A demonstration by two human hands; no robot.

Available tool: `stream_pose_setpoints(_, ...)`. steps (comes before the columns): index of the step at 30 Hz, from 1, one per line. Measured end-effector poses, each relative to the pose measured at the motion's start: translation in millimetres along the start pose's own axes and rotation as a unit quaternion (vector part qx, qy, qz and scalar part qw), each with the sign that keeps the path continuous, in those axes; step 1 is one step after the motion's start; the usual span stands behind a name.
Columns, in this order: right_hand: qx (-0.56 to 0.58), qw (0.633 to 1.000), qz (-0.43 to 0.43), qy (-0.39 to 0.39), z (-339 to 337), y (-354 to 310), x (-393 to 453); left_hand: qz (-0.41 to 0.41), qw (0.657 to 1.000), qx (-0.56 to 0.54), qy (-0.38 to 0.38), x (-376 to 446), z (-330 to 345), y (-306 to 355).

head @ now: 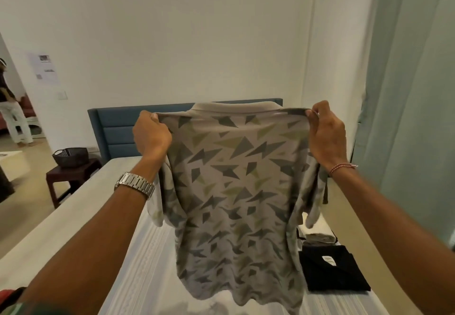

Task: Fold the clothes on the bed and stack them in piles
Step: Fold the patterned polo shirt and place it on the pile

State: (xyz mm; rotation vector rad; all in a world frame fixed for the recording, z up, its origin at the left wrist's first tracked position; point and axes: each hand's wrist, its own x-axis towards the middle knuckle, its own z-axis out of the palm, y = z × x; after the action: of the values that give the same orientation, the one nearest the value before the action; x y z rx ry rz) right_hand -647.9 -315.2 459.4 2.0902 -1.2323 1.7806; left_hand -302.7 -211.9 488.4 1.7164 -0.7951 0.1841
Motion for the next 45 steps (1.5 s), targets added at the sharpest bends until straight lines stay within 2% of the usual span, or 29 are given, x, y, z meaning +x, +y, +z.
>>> stream_pose_setpoints(2, -0.003, 1.000, -0.014, 0.001, -1, -4, -2, 0.044, 0.998, 0.032, 0.035, -5, -8, -4)
stream_pose_setpoints(4, -0.009, 1.000, -0.013, -0.005, -6, -8, -5, 0.122, 0.988, 0.058, 0.071, -8, -17, -15)
stream_pose_setpoints(7, -0.038, 0.999, 0.022, 0.002, -13, -20, -17, 0.219, 0.966, 0.065, 0.118, -12, -30, -33)
stream_pose_setpoints(11, -0.015, 0.993, 0.096, 0.066, -21, -49, -34, 0.279, 0.946, 0.073, 0.152, -19, -48, -45)
stream_pose_setpoints(15, -0.027, 0.985, 0.106, 0.133, -34, -73, -53, 0.318, 0.923, 0.103, 0.190, -37, -81, -50)
stream_pose_setpoints(20, -0.160, 0.968, 0.021, 0.192, -77, -79, -70, 0.346, 0.898, 0.126, 0.242, -58, -132, -42)
stream_pose_setpoints(25, -0.155, 0.957, -0.087, 0.229, -132, -80, -84, 0.391, 0.850, 0.183, 0.303, -83, -179, -34)
stream_pose_setpoints(28, -0.150, 0.954, -0.117, 0.233, -158, -85, -92, 0.413, 0.826, 0.208, 0.322, -98, -201, -29)
stream_pose_setpoints(32, -0.159, 0.950, -0.126, 0.235, -186, -91, -100, 0.436, 0.817, 0.218, 0.307, -117, -227, -23)
stream_pose_setpoints(37, -0.176, 0.952, -0.132, 0.213, -192, -83, -102, 0.457, 0.829, 0.220, 0.237, -122, -229, -30)
stream_pose_setpoints(41, -0.207, 0.953, -0.136, 0.175, -162, -58, -108, 0.466, 0.818, 0.279, 0.187, -116, -197, -58)
stream_pose_setpoints(45, -0.253, 0.956, -0.130, 0.078, -103, -15, -139, 0.498, 0.794, 0.333, 0.104, -107, -140, -118)
